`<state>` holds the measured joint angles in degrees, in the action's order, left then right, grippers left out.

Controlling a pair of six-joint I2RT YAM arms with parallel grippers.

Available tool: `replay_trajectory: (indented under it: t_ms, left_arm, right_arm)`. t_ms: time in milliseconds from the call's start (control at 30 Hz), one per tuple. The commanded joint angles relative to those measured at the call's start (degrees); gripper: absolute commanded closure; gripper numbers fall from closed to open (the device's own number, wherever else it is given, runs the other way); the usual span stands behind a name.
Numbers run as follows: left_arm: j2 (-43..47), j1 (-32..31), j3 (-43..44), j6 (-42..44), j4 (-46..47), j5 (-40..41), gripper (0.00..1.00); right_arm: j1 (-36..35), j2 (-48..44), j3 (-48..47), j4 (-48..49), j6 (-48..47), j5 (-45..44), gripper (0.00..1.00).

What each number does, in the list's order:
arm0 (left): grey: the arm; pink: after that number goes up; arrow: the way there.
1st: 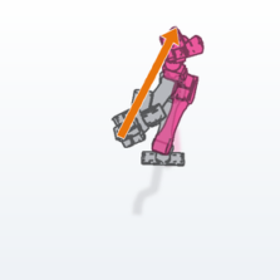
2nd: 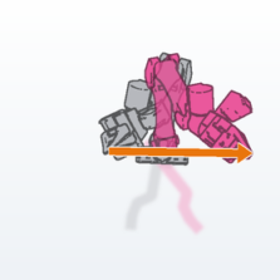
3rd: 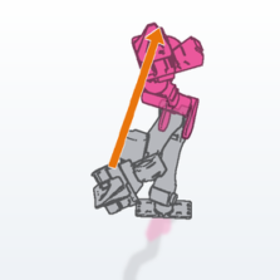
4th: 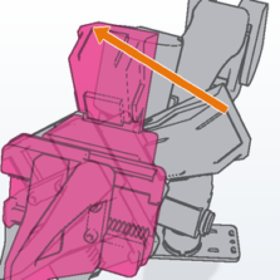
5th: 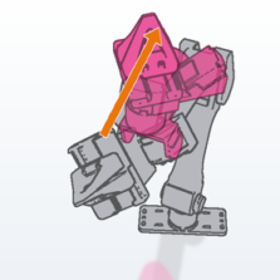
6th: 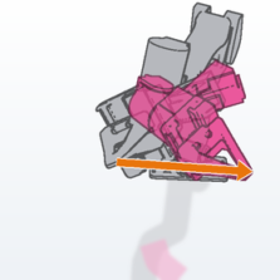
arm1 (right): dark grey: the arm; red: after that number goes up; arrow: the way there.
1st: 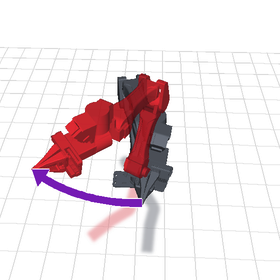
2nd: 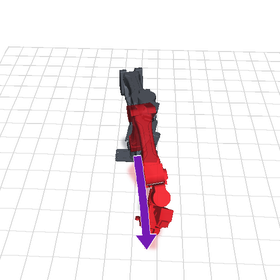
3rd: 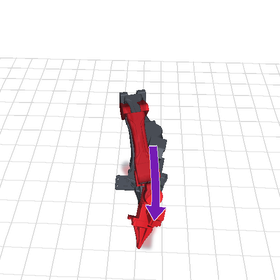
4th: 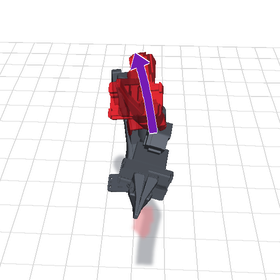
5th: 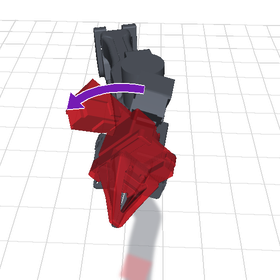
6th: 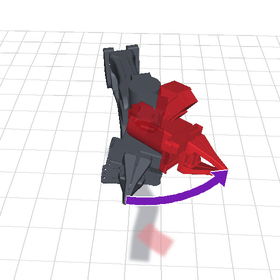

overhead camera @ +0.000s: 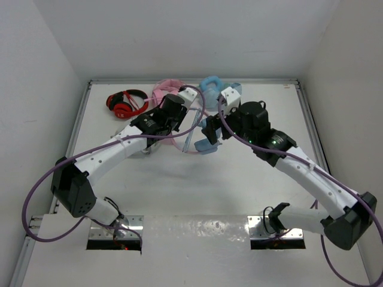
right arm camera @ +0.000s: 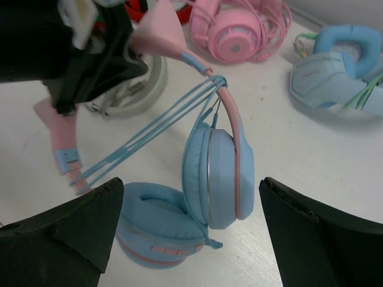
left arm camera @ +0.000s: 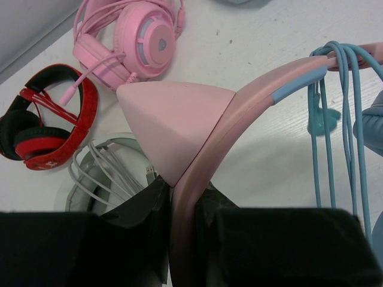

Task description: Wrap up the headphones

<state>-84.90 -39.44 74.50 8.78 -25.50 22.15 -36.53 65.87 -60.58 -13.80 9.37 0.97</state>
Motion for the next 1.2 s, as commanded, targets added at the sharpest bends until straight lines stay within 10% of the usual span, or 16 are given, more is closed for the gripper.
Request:
replay_trajectory:
  t_ms: [0,233,567,767,867,1167]
  left_arm:
    - [1.58,-0.2,2.4,-2.1,4.76,-1.06,1.0]
    - [3.51,-0.11,1.53,-3.15,3.35,-3.08,1.0]
    - [3.43,-0.11,1.79,-3.42,3.35,-7.64,0.95]
    - [1.23,0.15,5.21,-4.47,-0.33,-11.69,0.21]
    - [2.02,1.03,7.15,-4.82,-2.18,-11.26,0.0]
    - [6.5,12.45,9.62,-3.42,-7.99,-17.49,0.0]
  right_arm:
    - [-0.29,5.66,-1.82,-1.49,-0.75,-2.2,0.06]
    - [-0.29,14.37,-6.39,-3.16,-3.56,-7.3,0.06]
    - [-0.2,17.81,-7.01,-2.46,-2.95,-16.95,1.0]
    - [2.34,17.54,-7.27,-1.66,-2.69,-22.33,1.0]
    - [5.94,17.54,-8.5,-2.81,-1.37,-21.54,1.0]
    - [23.69,23.07,-16.67,-9.39,5.57,-14.25,1.0]
